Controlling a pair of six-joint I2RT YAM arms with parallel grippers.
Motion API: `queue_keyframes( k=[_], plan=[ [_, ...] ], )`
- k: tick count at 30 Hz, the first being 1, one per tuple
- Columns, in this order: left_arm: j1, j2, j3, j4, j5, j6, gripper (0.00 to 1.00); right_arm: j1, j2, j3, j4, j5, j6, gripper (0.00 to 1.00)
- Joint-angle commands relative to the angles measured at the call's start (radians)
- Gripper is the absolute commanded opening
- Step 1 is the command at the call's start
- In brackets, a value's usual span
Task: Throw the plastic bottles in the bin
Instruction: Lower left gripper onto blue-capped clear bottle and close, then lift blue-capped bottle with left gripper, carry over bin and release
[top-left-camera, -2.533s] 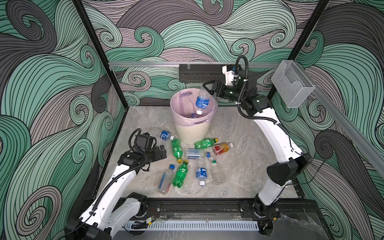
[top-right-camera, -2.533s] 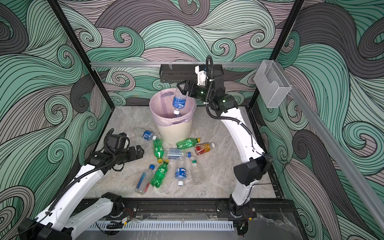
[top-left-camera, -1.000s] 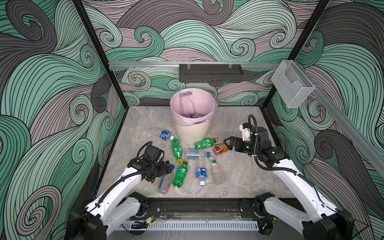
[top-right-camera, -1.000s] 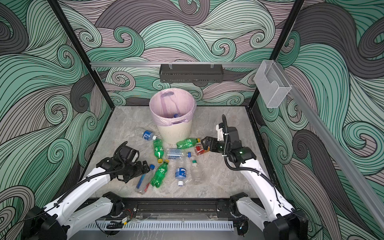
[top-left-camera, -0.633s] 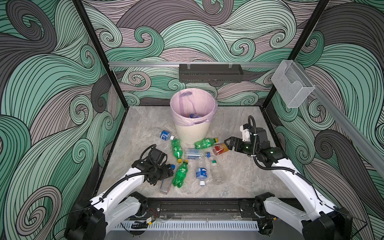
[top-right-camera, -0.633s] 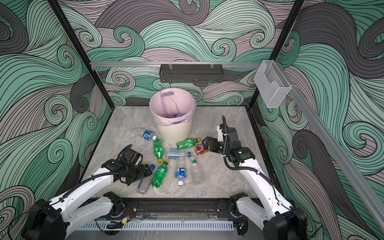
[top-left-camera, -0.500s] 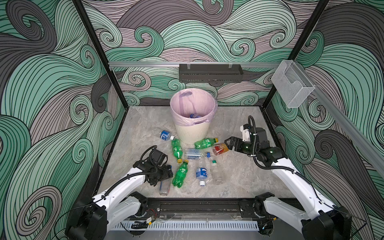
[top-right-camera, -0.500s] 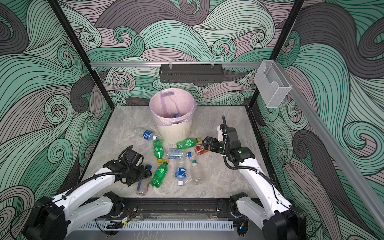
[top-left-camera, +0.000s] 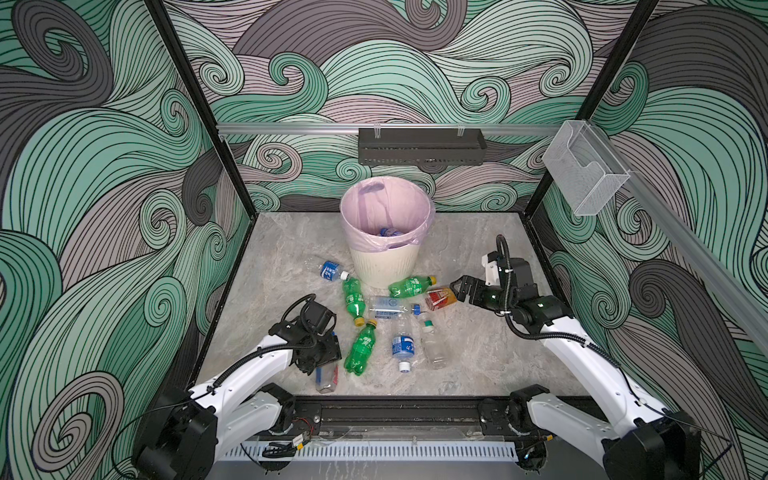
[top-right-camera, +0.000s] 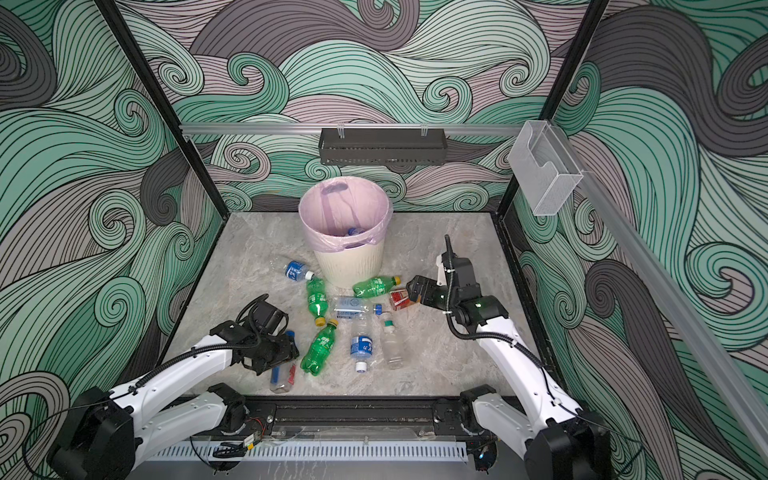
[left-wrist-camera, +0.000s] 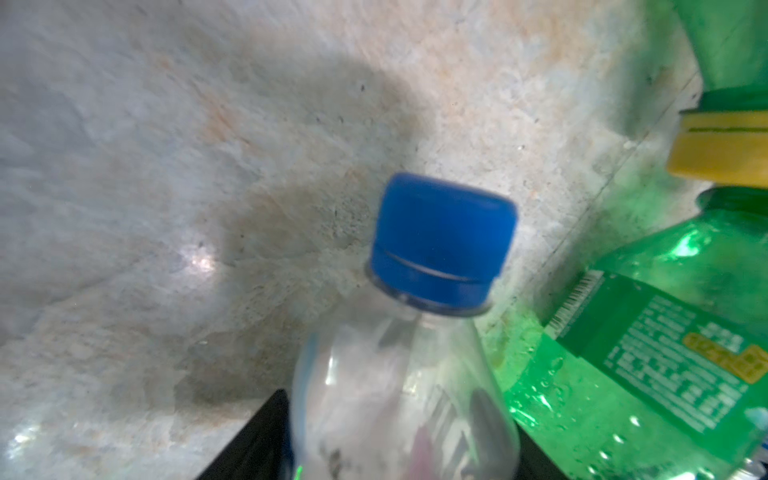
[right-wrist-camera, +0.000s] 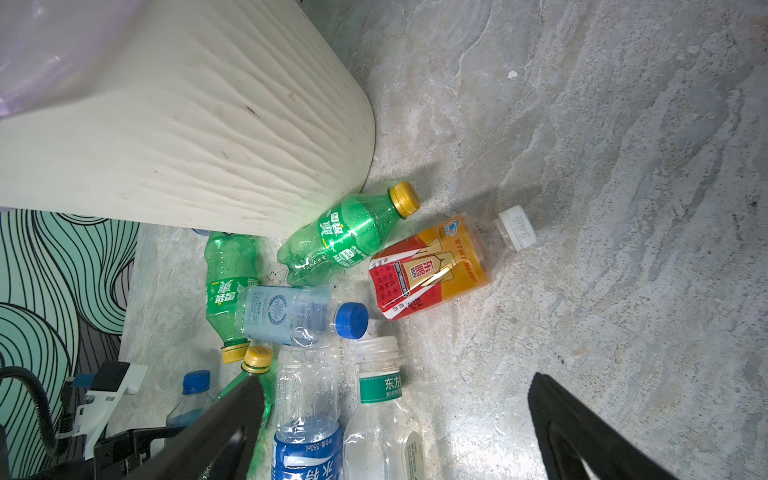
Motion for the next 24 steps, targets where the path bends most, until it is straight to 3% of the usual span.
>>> queue_keyframes(
  k=[1,12,24],
  plan=[
    [-0.006,0.009,0.022,-0.013,-0.031,-0.011,0.64,-0.007,-0.005,-0.008,0.006,0.040,0.015,0.99],
    [-0.007,0.012,0.102,-0.070,-0.115,0.000,0.54,-0.030,-0.028,-0.037,-0.007,0.061,0.022,0.99],
    [-0.006,0.000,0.247,-0.172,-0.316,0.001,0.51,-0.045,-0.027,-0.055,-0.009,0.062,0.013,0.99]
  ],
)
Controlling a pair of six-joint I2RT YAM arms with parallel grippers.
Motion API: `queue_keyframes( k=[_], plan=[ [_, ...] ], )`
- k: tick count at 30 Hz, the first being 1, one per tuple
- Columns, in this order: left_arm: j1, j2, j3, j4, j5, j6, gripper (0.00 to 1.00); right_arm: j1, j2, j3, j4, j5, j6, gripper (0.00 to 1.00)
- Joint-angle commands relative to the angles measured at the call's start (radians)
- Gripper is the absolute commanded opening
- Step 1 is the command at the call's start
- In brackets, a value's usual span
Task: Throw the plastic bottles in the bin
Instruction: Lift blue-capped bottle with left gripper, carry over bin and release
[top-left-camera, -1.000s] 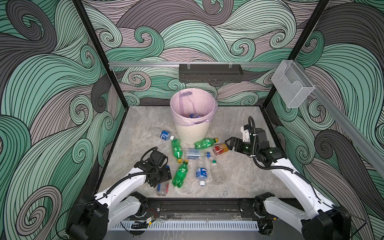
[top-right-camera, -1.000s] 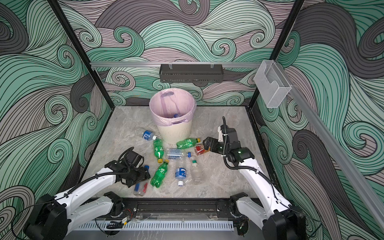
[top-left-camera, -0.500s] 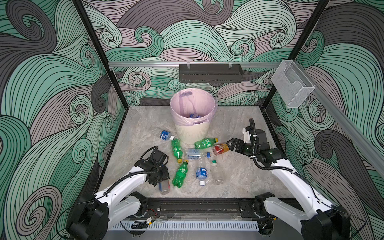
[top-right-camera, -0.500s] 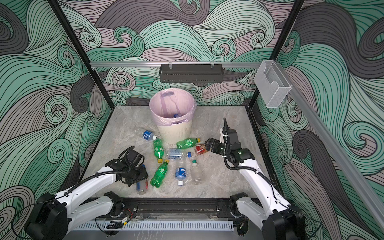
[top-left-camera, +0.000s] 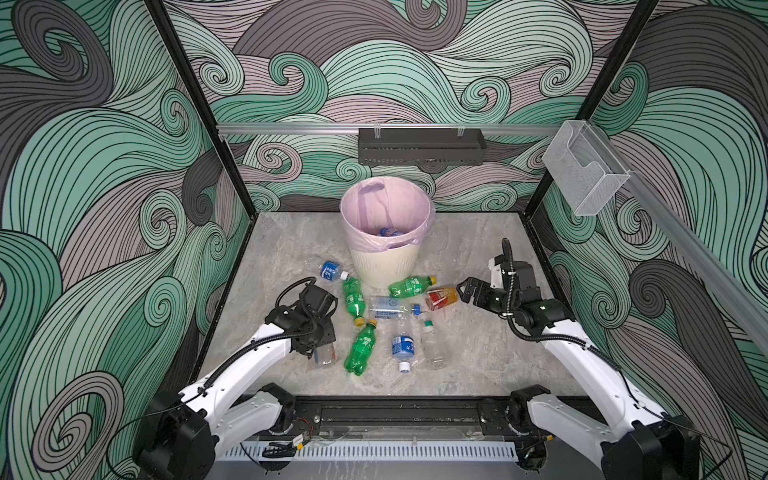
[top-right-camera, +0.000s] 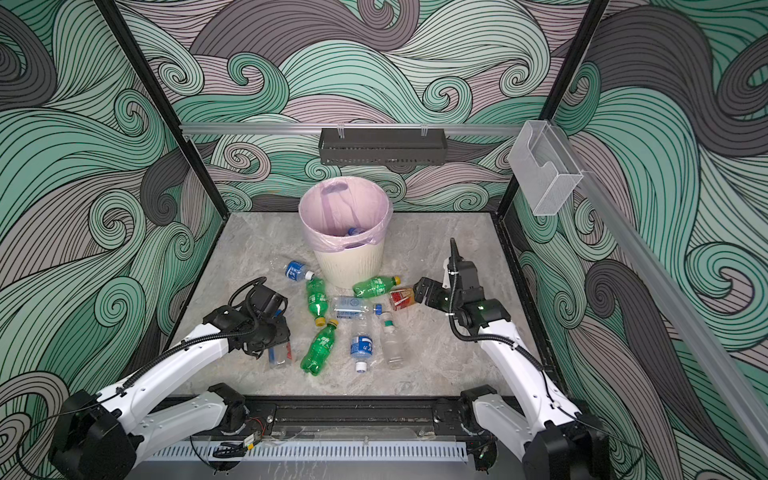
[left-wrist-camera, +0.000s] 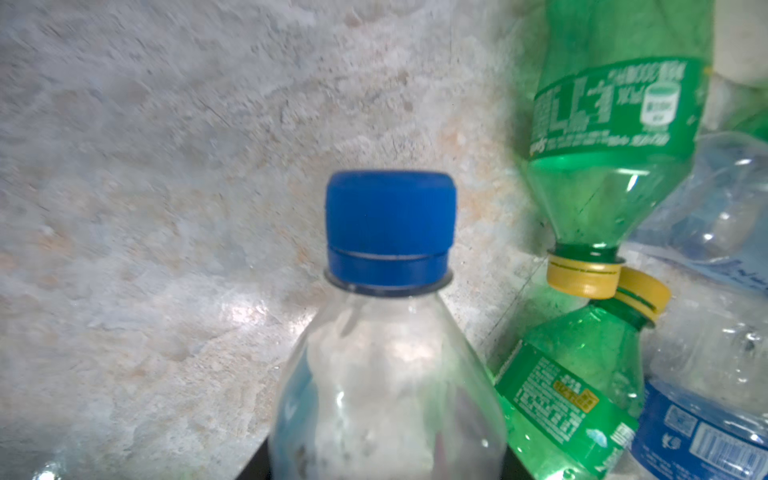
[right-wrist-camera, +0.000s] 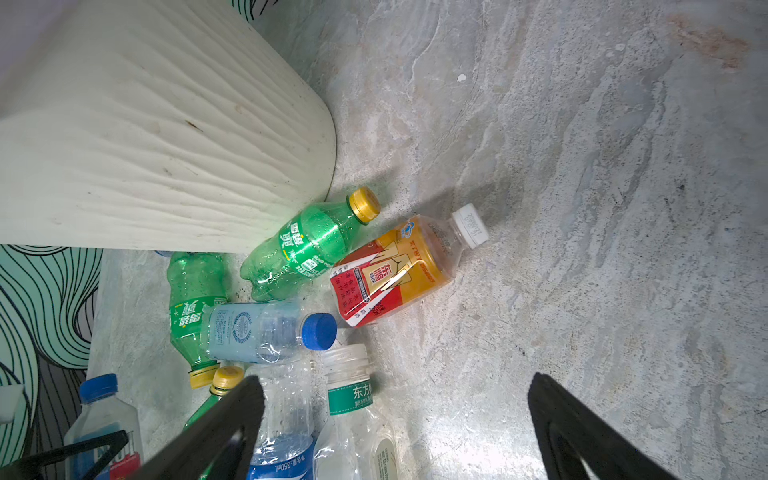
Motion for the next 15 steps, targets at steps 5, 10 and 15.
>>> queue_keyframes(
  k=[5,10,15],
  plan=[
    [-0.001,-0.013,0.093,0.000,-0.129,0.036,0.51,-0.010,-0.007,-0.029,-0.006,0.024,-0.007,0.99],
    [0.015,0.063,0.324,-0.006,-0.095,0.140,0.51,-0.009,-0.015,-0.035,-0.044,0.043,-0.037,0.99],
    [0.026,0.252,0.761,-0.029,-0.023,0.242,0.51,-0.009,-0.032,-0.058,-0.050,0.034,-0.026,0.99]
  ],
)
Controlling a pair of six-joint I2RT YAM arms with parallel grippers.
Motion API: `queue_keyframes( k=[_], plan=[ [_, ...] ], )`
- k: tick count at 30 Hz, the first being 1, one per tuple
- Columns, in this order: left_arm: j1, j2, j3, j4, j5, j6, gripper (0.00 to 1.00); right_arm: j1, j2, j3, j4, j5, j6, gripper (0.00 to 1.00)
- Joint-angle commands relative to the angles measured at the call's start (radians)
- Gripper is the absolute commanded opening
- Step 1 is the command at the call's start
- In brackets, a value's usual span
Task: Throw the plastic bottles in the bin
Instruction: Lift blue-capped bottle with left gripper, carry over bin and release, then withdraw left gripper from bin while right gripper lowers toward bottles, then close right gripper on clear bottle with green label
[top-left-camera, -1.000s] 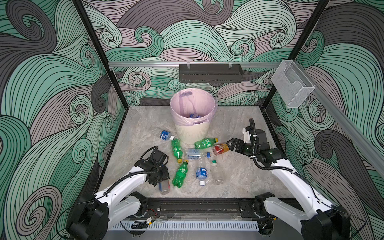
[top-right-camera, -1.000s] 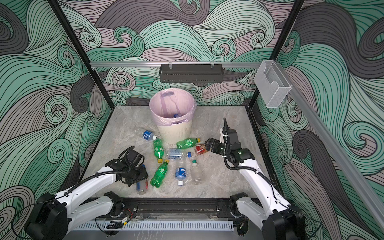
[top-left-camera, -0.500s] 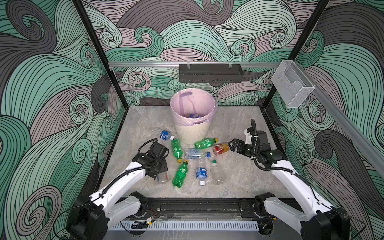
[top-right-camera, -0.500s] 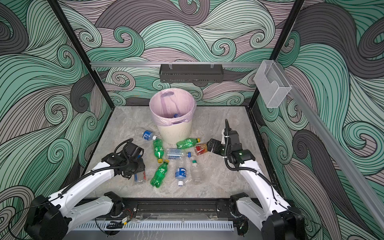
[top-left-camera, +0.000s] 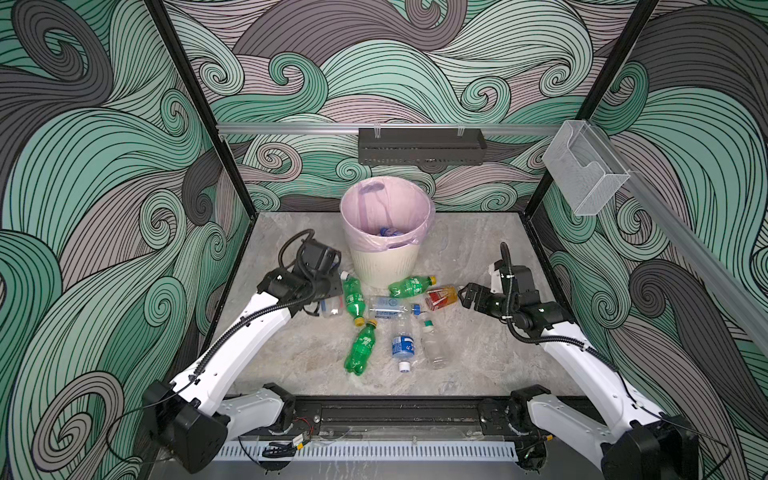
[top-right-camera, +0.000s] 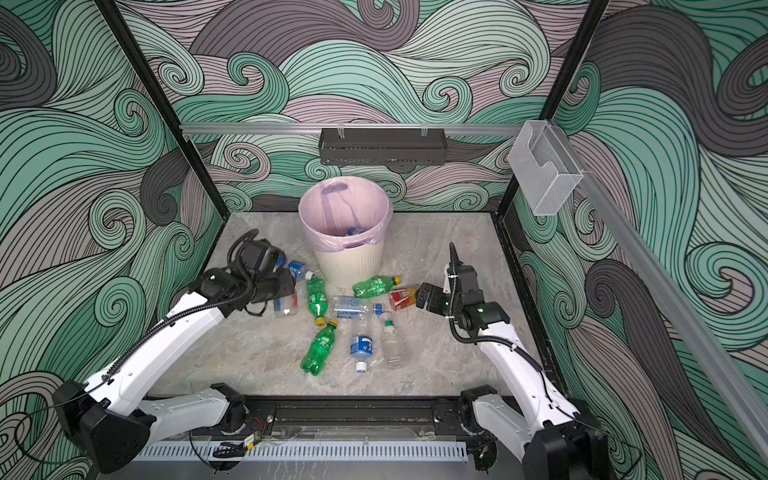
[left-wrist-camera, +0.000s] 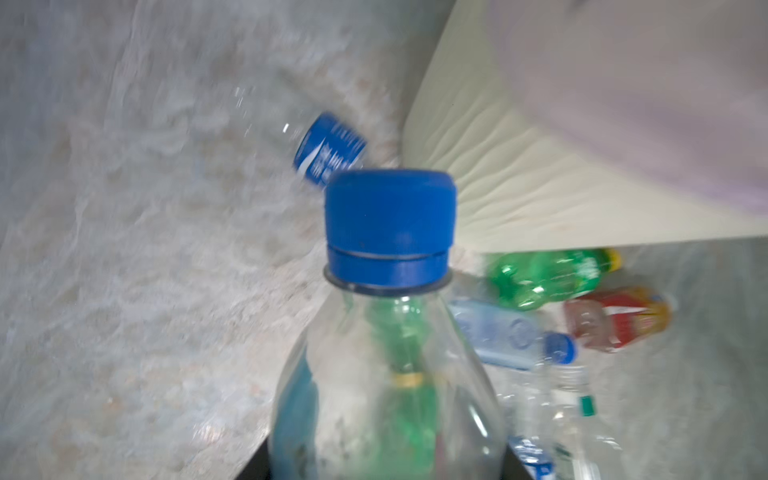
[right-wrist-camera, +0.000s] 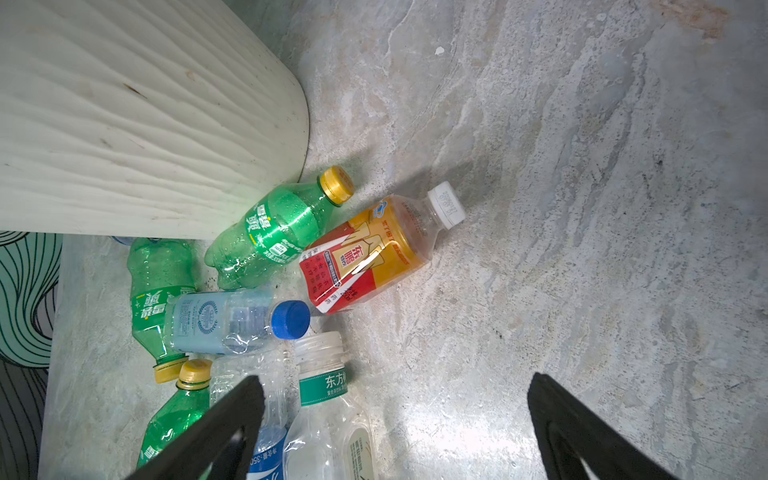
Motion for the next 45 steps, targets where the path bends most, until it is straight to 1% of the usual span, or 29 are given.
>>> queue_keyframes(
  k=[1,3,4,5,7,8,9,10,11,13,17,19,23,27,31,37,42,45],
  plan=[
    [0.013,0.113,0.282,0.010,0.079,0.091,0.51,-0.005,-0.027,-0.022,-0.024,0.013,0.005,0.99],
    [0.015,0.227,0.486,0.038,0.147,0.097,0.51,-0.005,-0.044,-0.038,-0.018,0.010,0.016,0.99],
    [0.017,0.295,0.605,0.040,0.169,0.097,0.53,-0.004,-0.052,-0.047,-0.012,0.009,0.023,0.99],
    [0.019,0.366,0.729,0.027,0.189,0.095,0.58,-0.005,-0.057,-0.053,-0.010,0.002,0.028,0.99],
    [0.036,0.497,0.945,-0.026,0.231,0.085,0.74,-0.002,-0.061,-0.048,-0.023,-0.006,0.024,0.98],
    [0.049,0.552,1.038,-0.070,0.247,0.068,0.79,0.001,-0.062,-0.037,-0.045,-0.010,0.011,0.97],
    [0.062,0.587,1.099,-0.101,0.270,0.059,0.81,0.006,-0.065,-0.028,-0.071,-0.007,-0.005,0.97],
    [0.076,0.607,1.128,-0.121,0.302,0.064,0.83,0.012,-0.074,-0.015,-0.099,0.004,-0.026,0.98],
    [0.088,0.603,1.118,-0.124,0.322,0.066,0.84,0.016,-0.087,-0.012,-0.120,0.010,-0.048,0.98],
    [0.104,0.546,1.014,-0.089,0.324,0.071,0.85,0.018,-0.117,-0.019,-0.132,0.002,-0.079,0.99],
    [0.148,0.324,0.639,0.082,0.337,0.064,0.88,0.020,-0.137,-0.033,-0.119,-0.071,-0.102,0.99],
    [0.176,0.219,0.496,0.112,0.356,0.065,0.90,0.028,-0.122,-0.033,-0.111,-0.098,-0.106,0.99],
    [0.217,0.013,0.240,0.098,0.358,0.098,0.92,0.083,-0.081,-0.022,-0.102,-0.086,-0.129,0.98],
    [0.232,-0.101,0.052,0.018,0.317,0.145,0.92,0.135,-0.036,-0.006,-0.089,-0.085,-0.137,0.97],
    [0.235,-0.193,-0.144,0.004,0.285,0.134,0.92,0.187,0.009,0.010,-0.093,-0.083,-0.133,0.96],
    [0.236,-0.282,-0.322,0.041,0.244,0.075,0.92,0.263,0.070,0.026,-0.089,-0.069,-0.065,0.91],
    [0.236,-0.308,-0.419,0.067,0.239,0.036,0.92,0.364,0.104,0.027,-0.094,-0.012,-0.016,0.91],
    [0.236,-0.318,-0.453,0.078,0.235,0.029,0.92,0.401,0.127,0.018,-0.097,0.007,0.002,0.91]
  ],
)
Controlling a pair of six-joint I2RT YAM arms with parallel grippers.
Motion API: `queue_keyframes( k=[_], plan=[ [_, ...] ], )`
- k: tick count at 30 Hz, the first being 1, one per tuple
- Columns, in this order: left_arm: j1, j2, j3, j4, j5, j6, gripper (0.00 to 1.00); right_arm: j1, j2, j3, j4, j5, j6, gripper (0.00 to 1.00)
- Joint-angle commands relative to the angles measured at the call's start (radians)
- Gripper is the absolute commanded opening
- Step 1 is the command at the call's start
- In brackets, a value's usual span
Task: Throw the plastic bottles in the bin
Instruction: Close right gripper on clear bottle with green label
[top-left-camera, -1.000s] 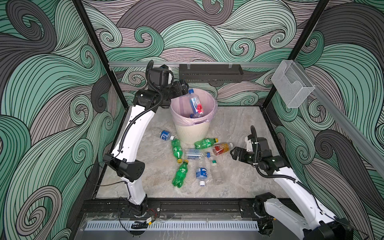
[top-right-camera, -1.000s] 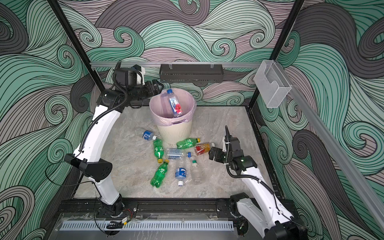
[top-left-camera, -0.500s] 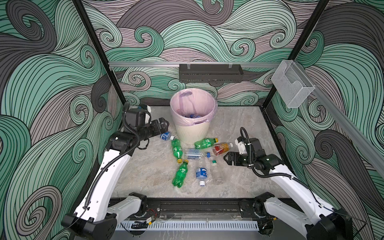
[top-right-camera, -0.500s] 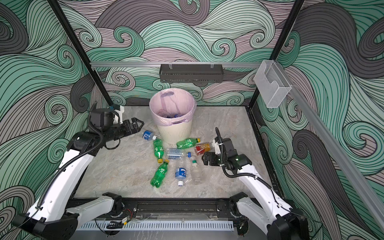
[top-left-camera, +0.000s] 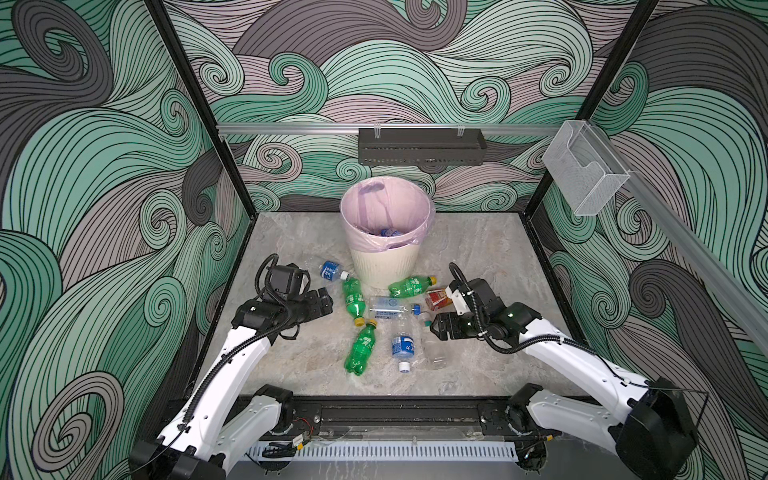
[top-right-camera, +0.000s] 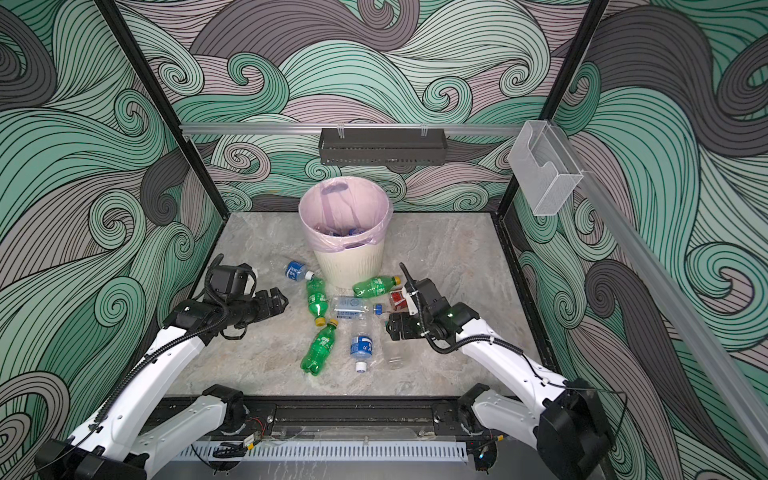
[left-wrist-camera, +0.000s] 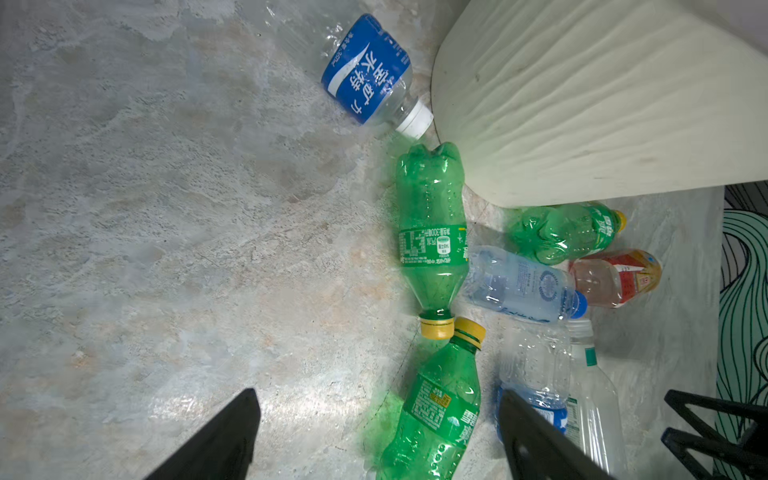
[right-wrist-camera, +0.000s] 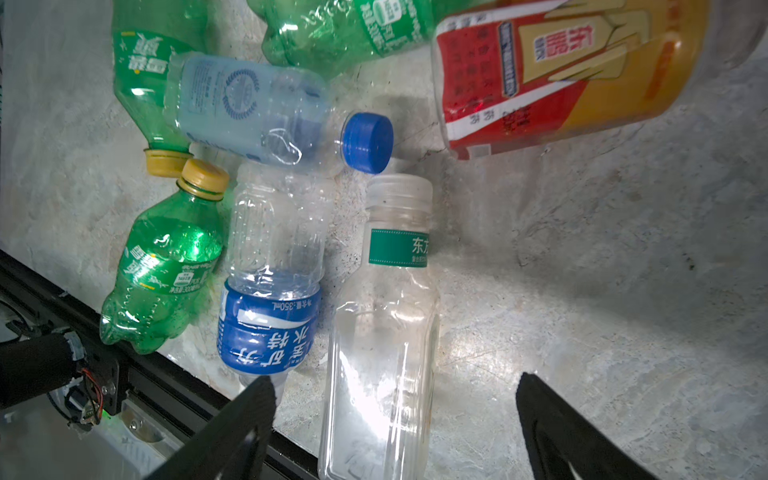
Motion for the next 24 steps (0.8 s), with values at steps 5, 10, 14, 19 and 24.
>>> queue_keyframes(
  k=[5,10,14,19,24],
  plan=[
    [0.006,-0.012,-0.043,0.028,-0.027,-0.029,0.92,0.076,0.069,0.023,0.000,0.042,0.063,0.90],
    [0.006,-0.001,-0.056,0.039,-0.025,-0.032,0.92,0.149,0.160,0.054,-0.012,0.082,0.077,0.89],
    [0.006,0.001,-0.058,0.041,-0.027,-0.027,0.92,0.170,0.236,0.067,-0.012,0.123,0.107,0.87],
    [0.008,-0.001,-0.064,0.027,-0.050,-0.025,0.92,0.180,0.318,0.087,-0.015,0.150,0.128,0.82],
    [0.008,-0.001,-0.070,0.027,-0.054,-0.021,0.92,0.182,0.360,0.118,-0.055,0.179,0.111,0.76]
  ],
)
